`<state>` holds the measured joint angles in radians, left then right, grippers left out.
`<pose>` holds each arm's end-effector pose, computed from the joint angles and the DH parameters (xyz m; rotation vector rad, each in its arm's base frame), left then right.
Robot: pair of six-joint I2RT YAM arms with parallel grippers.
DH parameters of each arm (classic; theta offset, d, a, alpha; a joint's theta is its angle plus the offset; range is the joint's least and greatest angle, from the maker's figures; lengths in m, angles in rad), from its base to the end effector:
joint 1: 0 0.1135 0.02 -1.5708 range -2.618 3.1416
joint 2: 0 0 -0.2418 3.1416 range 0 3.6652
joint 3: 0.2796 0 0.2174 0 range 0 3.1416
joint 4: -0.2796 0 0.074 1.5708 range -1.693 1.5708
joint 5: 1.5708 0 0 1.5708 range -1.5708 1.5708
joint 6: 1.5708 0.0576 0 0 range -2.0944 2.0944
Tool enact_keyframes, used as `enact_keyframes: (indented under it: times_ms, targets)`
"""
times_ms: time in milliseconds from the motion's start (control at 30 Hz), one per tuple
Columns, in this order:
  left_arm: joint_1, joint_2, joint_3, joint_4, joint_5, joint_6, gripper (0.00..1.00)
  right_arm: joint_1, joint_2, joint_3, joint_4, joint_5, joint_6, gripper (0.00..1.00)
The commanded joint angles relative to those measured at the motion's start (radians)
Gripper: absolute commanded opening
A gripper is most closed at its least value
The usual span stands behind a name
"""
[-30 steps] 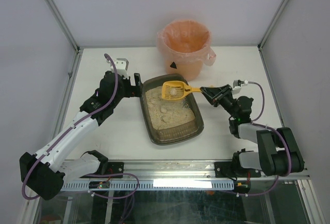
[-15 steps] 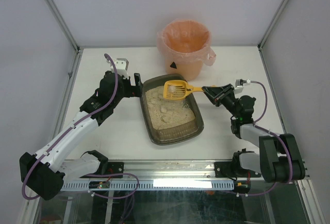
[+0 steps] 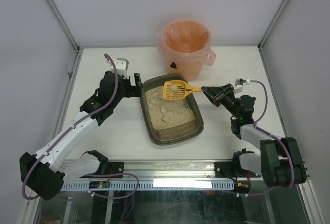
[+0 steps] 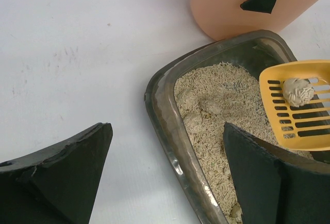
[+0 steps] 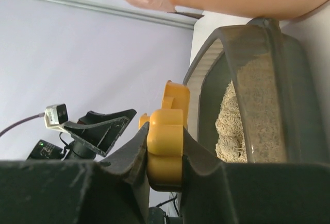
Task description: Clean the litter box
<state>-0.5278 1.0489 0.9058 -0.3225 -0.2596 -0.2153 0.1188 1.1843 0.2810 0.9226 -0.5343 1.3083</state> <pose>0.2068 -0.1034 0.2945 0.1537 2.0199 -0.2065 0.2238 0.0563 0.2129 0.5626 1.6827 1.4940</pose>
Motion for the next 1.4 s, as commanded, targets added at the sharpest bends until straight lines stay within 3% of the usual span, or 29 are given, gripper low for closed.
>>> enact_keyframes:
  times_ms: [0,167,300,400,533,667,767,900,1033,1167,1300,1367]
  targets:
    - [0.013,-0.029,0.002,0.031,0.004,0.025,0.94,0.060,-0.004,0.049,0.081,-0.007,-0.018,0.00]
    - [0.012,-0.025,0.009,0.029,0.002,0.030,0.93,-0.024,-0.027,-0.007,0.075,0.028,0.015,0.00]
    - [0.012,-0.024,0.004,0.030,-0.001,0.028,0.94,0.036,-0.001,0.019,0.125,-0.012,-0.002,0.00]
    - [0.013,-0.019,0.011,0.027,0.002,0.029,0.93,-0.054,-0.038,-0.026,0.091,0.011,0.030,0.00]
    - [0.012,-0.026,0.004,0.027,-0.002,0.028,0.94,0.021,-0.028,0.024,0.103,-0.036,0.000,0.00]
    - [0.013,-0.014,0.014,0.026,0.002,0.032,0.93,-0.045,-0.072,-0.013,0.048,0.017,0.018,0.00]
    - [0.012,-0.022,0.005,0.027,0.001,0.029,0.94,0.025,-0.037,0.028,0.106,-0.028,0.007,0.00]
    - [0.012,-0.018,0.011,0.026,0.000,0.034,0.93,-0.061,-0.062,-0.016,0.062,0.008,0.034,0.00]
    - [0.012,-0.027,0.004,0.026,-0.006,0.033,0.94,-0.018,-0.010,0.022,0.137,-0.060,0.039,0.00]
    - [0.012,-0.017,0.011,0.026,0.002,0.033,0.94,-0.084,-0.010,-0.007,0.120,-0.036,0.077,0.00]
    - [0.012,-0.007,0.009,0.026,0.006,0.031,0.94,-0.010,-0.007,0.034,0.154,-0.074,0.047,0.00]
    - [0.012,0.003,0.017,0.026,0.009,0.033,0.93,-0.066,-0.053,-0.003,0.074,-0.043,0.044,0.00]
